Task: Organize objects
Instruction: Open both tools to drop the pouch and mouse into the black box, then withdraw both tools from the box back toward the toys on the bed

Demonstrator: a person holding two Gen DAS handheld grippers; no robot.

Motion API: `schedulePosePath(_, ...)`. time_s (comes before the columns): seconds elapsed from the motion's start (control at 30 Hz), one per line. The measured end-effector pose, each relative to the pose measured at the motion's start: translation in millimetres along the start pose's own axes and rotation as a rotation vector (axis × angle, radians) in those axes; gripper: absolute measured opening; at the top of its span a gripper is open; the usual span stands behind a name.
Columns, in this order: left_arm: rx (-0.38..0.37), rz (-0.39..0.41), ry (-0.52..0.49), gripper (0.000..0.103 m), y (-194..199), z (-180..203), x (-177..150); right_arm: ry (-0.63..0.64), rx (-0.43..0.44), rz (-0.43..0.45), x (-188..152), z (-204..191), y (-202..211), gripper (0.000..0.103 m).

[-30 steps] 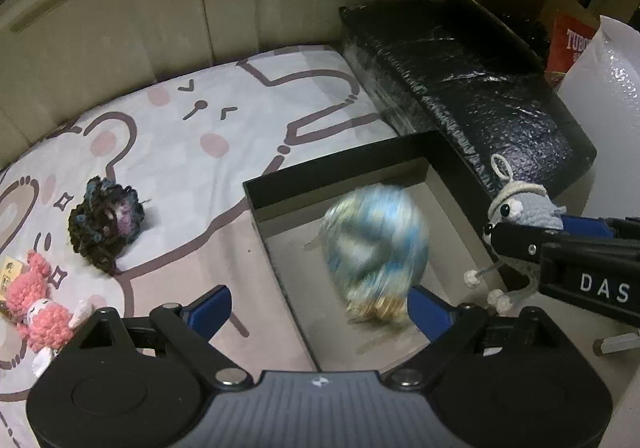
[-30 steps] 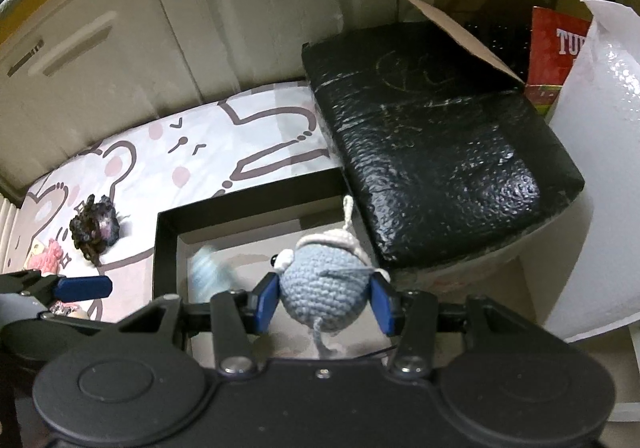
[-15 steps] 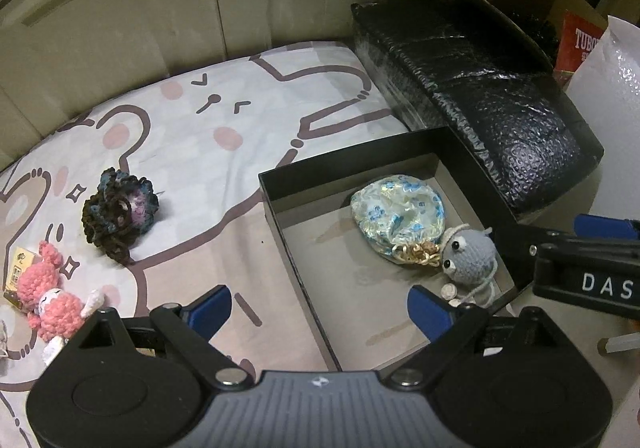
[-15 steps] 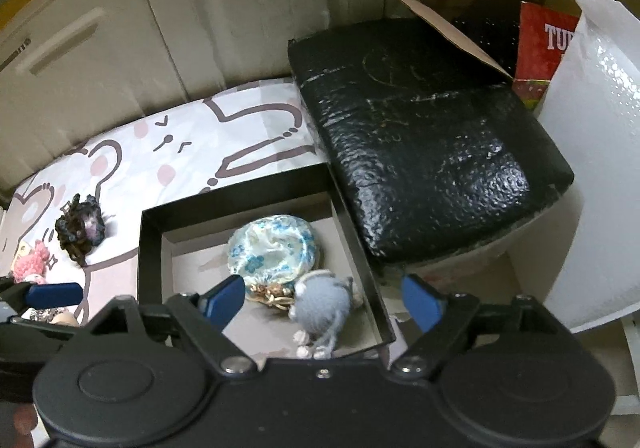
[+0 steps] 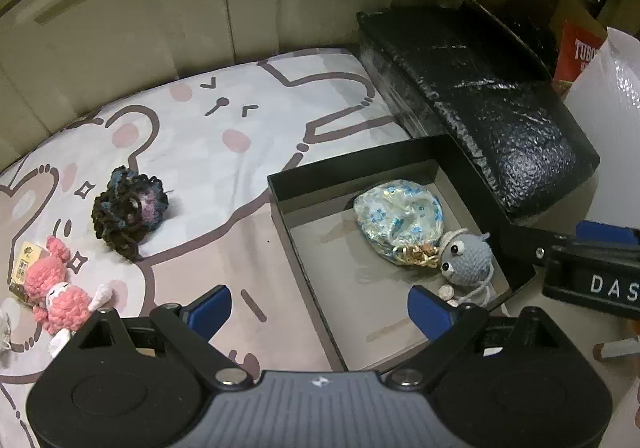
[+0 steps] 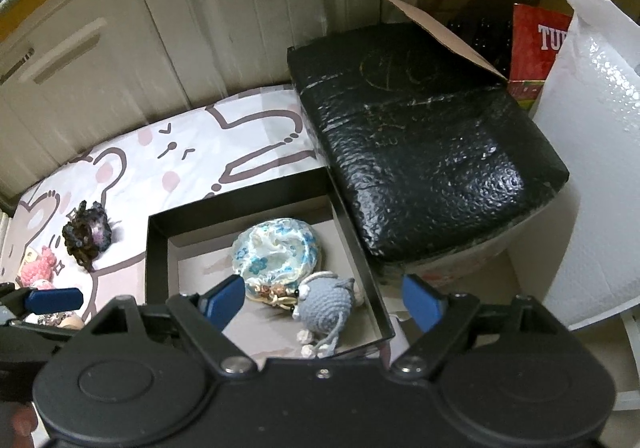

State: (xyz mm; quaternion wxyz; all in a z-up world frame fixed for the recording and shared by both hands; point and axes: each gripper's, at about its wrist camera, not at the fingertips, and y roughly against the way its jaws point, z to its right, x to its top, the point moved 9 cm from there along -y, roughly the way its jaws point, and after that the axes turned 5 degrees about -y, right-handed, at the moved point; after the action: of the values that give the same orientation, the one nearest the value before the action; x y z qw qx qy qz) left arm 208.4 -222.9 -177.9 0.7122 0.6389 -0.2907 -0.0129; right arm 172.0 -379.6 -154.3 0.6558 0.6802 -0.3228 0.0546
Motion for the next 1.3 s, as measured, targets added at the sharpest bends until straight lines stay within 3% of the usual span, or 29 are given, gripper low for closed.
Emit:
schedulePosePath(0.3, 0.015, 0.014, 0.026, 0.101, 13.0, -7.7, -1.8, -0.004, 0.008, 0.016, -2.1, 1.6, 11.6, 0.089)
schedulePosePath(0.8, 0.05, 0.043, 0.085, 0.103, 34.3, -25.2, -7.9, 0.02, 0.009, 0.065, -6.6, 0.0, 33.7, 0.103)
schedulePosePath(1.3, 0.059, 0.083, 0.136, 0.103, 52.3, -43.3, -14.8, 0.006, -0.013, 0.092, -9.0, 3.8, 44.0, 0.103)
